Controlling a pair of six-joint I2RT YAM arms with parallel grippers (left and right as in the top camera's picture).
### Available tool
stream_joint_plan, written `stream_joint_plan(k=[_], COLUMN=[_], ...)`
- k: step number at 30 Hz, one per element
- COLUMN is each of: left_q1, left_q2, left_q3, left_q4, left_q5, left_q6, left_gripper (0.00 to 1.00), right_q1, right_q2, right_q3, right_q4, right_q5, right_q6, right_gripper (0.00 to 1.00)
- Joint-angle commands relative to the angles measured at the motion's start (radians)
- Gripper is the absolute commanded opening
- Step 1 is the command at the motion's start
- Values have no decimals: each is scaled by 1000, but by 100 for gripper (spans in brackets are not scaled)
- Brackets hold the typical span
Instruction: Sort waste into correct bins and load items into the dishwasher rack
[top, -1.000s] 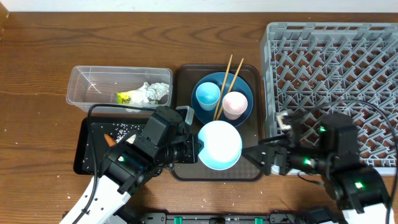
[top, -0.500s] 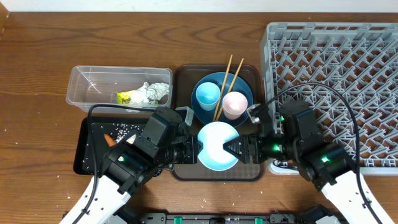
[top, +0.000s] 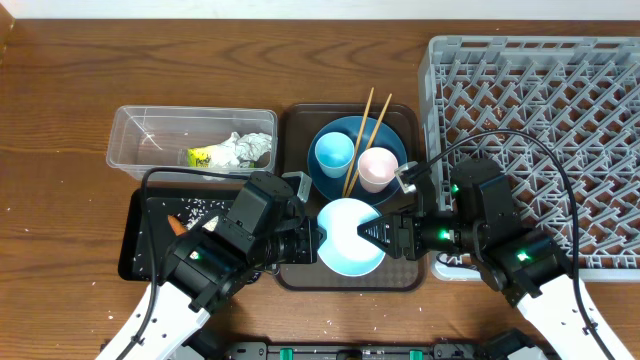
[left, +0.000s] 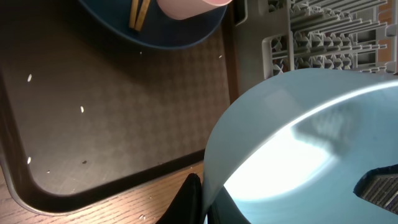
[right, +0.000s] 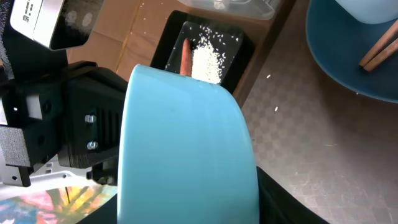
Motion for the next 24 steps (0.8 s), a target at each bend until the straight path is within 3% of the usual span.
stream_joint_plan(k=[1,7,16,24], left_q1=[3,3,5,25], left_q2=[0,0,0,-31], left_q3=[21,21,21,23], left_q4=[11,14,31,63], left_q5=[13,13,13,13], left_q6=[15,15,18,18], left_gripper=[7,8,32,44], right_q1=[9,9,9,7], right_q2=[-5,-5,-5,-5], right_q3=[3,3,3,3], right_q4=[-1,0,0,0], right_q5=[-65,-64,-15,85], right_q6=[-4,-7,-36,-51], right_gripper=[45,39,38,36])
